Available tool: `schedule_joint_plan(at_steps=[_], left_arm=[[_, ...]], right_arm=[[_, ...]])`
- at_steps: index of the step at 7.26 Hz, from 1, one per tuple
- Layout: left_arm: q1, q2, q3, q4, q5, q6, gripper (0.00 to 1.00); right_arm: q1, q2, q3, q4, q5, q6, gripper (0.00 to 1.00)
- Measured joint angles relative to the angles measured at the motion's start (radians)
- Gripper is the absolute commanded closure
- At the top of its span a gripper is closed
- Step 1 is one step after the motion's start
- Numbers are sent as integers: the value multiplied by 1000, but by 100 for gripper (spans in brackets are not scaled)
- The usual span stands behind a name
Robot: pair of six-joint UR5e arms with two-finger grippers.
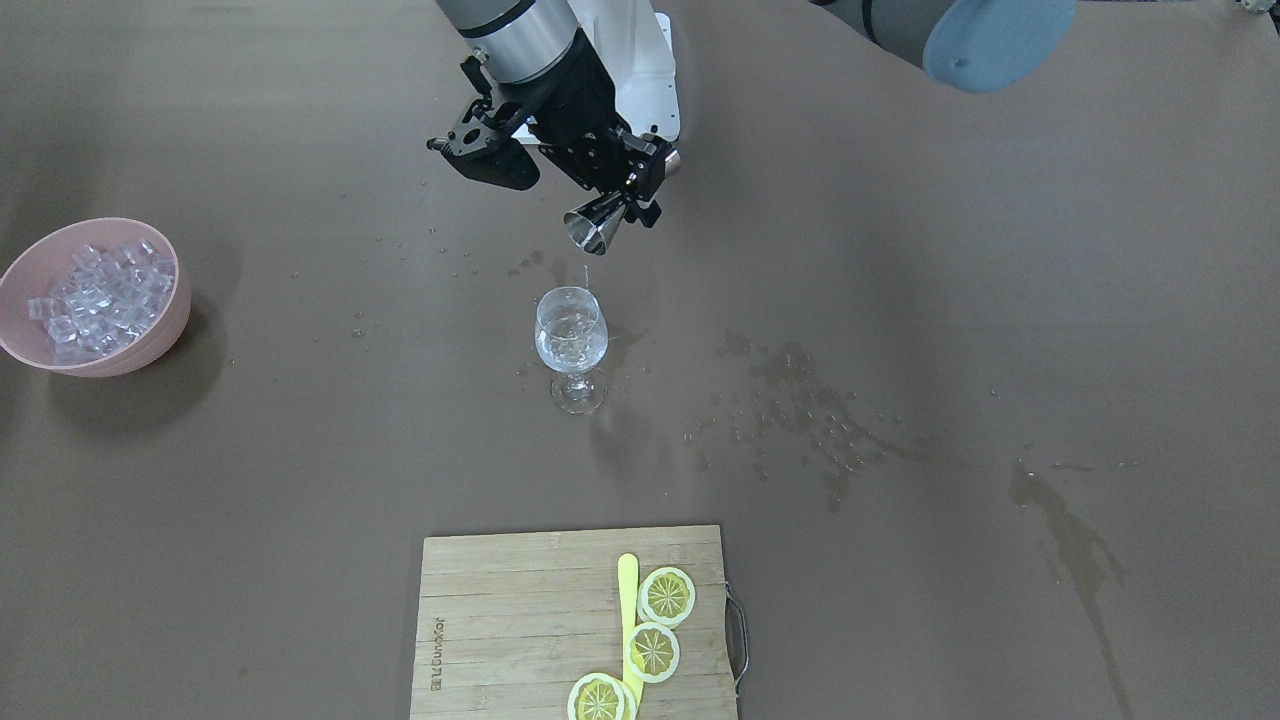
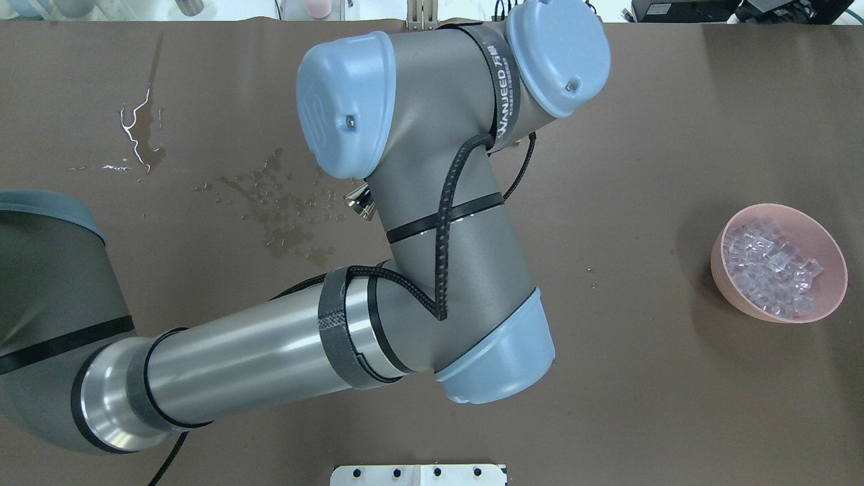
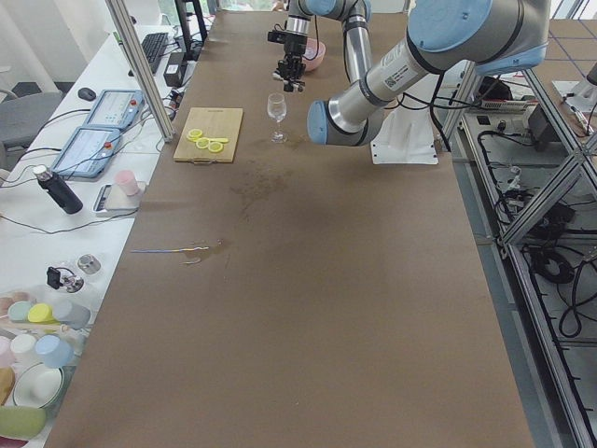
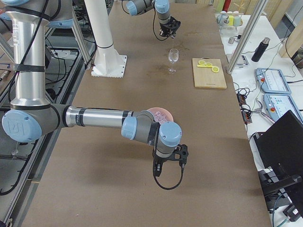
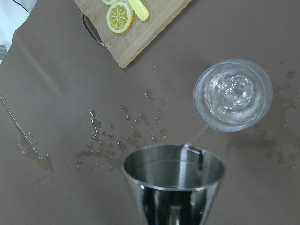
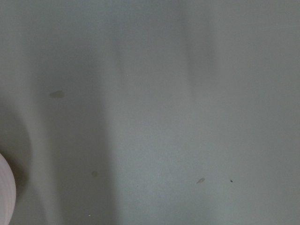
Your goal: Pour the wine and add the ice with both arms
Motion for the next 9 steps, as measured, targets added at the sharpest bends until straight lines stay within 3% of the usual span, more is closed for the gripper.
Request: schedule_joint_plan(at_steps=[5, 9], left_arm=[[-11, 7, -30, -6, -21, -1, 100], [-22, 249, -301, -229, -36, -142, 100]], right_arm=[[0, -1, 2, 1, 2, 0, 0], [0, 0, 9, 2, 2, 0, 0]])
